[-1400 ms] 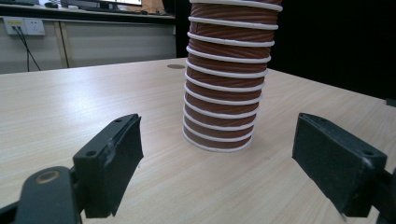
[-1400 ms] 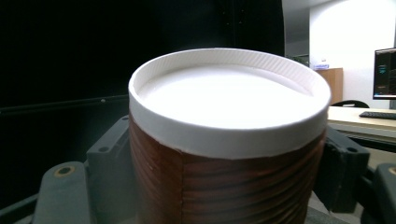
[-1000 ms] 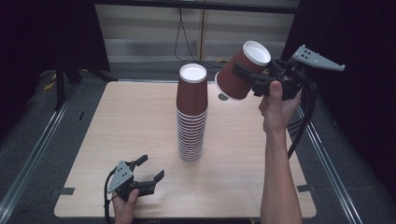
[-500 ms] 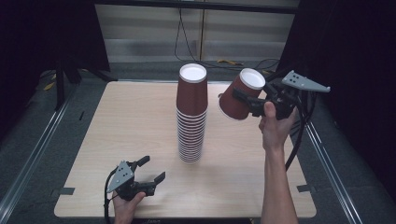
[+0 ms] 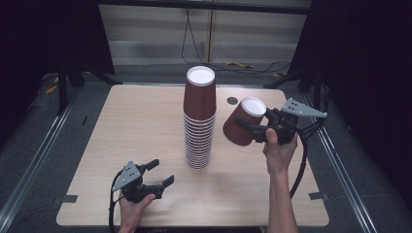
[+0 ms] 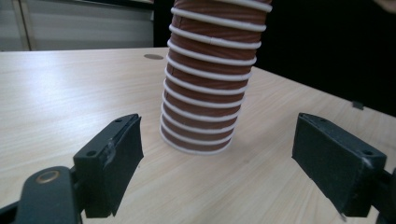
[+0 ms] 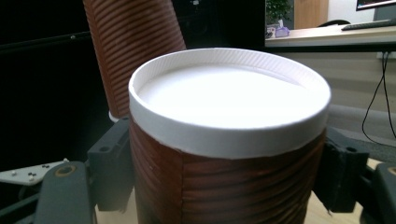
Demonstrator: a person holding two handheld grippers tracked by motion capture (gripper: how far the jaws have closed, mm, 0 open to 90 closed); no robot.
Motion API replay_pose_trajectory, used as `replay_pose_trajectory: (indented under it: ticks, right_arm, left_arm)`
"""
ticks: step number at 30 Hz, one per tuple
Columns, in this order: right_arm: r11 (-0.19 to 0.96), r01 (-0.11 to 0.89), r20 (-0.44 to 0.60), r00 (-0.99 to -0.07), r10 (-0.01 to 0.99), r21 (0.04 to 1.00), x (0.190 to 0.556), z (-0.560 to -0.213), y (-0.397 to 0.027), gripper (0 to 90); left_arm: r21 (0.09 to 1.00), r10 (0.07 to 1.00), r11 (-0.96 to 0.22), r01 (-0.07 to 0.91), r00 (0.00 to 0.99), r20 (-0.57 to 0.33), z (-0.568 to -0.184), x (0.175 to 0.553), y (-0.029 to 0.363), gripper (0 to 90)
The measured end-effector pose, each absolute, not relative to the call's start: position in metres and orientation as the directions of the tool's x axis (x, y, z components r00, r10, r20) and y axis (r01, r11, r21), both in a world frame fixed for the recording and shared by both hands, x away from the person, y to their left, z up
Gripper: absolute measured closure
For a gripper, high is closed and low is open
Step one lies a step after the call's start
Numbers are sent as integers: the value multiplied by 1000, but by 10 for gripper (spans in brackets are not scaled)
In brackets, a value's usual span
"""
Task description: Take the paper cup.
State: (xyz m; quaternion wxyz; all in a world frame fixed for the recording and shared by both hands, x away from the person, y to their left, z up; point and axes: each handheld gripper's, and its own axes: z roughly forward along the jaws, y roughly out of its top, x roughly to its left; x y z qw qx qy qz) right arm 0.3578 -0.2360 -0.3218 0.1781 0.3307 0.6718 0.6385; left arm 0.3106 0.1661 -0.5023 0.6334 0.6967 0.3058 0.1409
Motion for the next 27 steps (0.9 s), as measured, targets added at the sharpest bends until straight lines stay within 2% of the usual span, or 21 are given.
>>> replay_pose_trajectory:
  ticks: [7,9,14,27]
  right_arm:
    - [-30,232,193,-722,664,972,347,-344,-231,216]
    - [-22,238,192,-722,665,971,344,-348,-230,215]
    - [-24,255,209,-731,649,967,338,-362,-229,216]
    - [11,295,226,-755,616,955,327,-397,-214,216]
  left_arm:
    - [973,548,-21,231,816,-182,-488,309,157,194]
    - [974,542,-59,218,826,-152,-485,309,153,194]
    - [965,515,-97,245,842,-162,-488,311,146,195]
    - [971,452,-93,221,878,-157,-485,302,121,170]
